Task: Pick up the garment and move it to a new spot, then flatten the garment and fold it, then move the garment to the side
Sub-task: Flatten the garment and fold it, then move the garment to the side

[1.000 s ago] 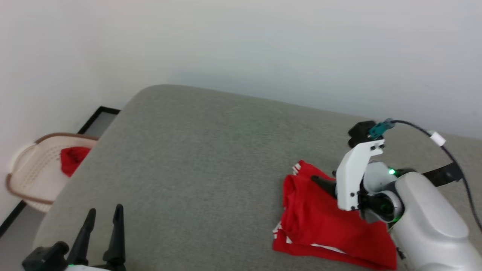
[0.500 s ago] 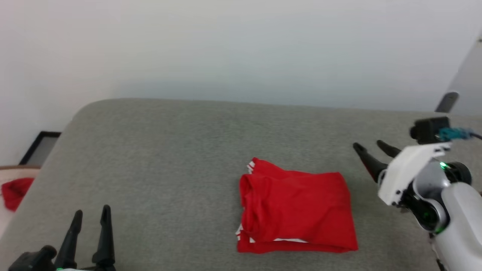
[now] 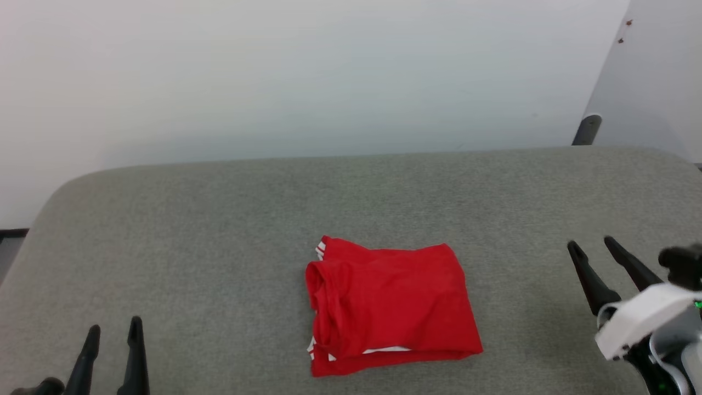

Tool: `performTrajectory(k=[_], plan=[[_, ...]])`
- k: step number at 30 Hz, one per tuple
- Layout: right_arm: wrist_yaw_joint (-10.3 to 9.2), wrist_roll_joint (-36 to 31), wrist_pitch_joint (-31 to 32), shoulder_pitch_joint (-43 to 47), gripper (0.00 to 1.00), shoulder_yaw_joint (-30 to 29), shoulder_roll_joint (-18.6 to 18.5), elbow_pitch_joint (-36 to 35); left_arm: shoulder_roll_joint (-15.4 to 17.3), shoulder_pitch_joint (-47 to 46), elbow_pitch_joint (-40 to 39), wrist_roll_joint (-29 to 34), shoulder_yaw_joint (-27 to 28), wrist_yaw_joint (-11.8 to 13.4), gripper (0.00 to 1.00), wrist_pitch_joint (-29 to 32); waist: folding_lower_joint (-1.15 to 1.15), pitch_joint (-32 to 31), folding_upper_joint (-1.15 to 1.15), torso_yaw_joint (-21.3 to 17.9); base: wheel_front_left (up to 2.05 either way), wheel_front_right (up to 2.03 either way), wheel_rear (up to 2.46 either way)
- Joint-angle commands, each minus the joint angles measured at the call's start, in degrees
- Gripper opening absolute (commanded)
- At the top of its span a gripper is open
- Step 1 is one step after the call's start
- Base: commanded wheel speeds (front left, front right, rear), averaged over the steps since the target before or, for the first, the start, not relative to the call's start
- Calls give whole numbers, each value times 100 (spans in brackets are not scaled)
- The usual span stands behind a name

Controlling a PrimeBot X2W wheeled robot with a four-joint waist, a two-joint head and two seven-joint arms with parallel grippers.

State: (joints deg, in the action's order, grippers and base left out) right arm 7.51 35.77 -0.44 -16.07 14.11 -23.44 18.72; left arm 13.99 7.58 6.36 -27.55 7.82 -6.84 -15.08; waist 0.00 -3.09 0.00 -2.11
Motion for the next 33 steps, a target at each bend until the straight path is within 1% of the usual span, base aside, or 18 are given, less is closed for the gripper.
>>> performTrajectory(k=[1, 8, 15, 22, 33], plan=[[-5, -77, -139, 171, 100, -26, -44, -37, -3, 78, -19, 54, 24, -29, 100, -4, 0, -26, 0, -73, 0, 0, 0], [-5, -300, -438, 743, 100, -297, 126, -233, -14, 149, -23, 135, 121, -46, 100, -4, 0, -84, 0, -158, 0, 0, 0], [-5, -459, -416, 1142, 100, -595, 311, -451, -49, 158, -45, 207, 189, -60, 100, -4, 0, -103, 0, -164, 0, 0, 0], [-5, -622, -322, 1293, 100, -753, 405, -589, -20, 195, -24, 252, 189, -69, 100, -4, 0, -120, 0, -127, 0, 0, 0], [-5, -721, -210, 1343, 100, -782, 472, -700, -4, 159, 60, 197, 119, -64, 100, -4, 0, -129, 0, -27, 0, 0, 0]])
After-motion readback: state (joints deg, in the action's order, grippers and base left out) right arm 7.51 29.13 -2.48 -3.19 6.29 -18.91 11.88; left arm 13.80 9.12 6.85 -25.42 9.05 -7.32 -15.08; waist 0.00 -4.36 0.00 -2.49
